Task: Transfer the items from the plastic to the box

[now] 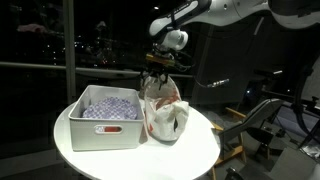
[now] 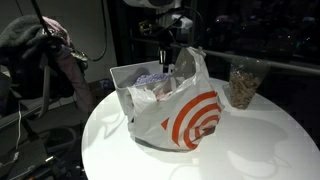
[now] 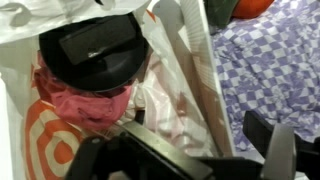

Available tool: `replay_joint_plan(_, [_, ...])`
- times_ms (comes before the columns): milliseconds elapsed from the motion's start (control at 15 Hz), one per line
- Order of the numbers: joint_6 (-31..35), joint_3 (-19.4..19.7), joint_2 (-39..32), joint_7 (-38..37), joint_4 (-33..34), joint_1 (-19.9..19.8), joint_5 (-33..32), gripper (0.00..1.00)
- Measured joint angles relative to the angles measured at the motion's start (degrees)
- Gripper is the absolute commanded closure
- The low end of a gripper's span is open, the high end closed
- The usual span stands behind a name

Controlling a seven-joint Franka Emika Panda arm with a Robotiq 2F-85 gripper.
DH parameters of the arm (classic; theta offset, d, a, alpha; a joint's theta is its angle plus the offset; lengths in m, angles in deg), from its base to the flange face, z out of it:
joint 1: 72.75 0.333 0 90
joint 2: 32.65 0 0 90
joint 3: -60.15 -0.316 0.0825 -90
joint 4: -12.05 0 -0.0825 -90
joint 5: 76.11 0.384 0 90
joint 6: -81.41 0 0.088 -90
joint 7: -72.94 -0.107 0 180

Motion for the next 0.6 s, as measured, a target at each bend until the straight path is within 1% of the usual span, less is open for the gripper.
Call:
replay_joint_plan(333, [-0.03,1.70,-3.08,-1.56,-2.90,-2.81,0.44,0.00])
replay_joint_plan(600, [-0.08,2.64,-3.21,-4.04,-6.06,-4.24,2.01,0.00])
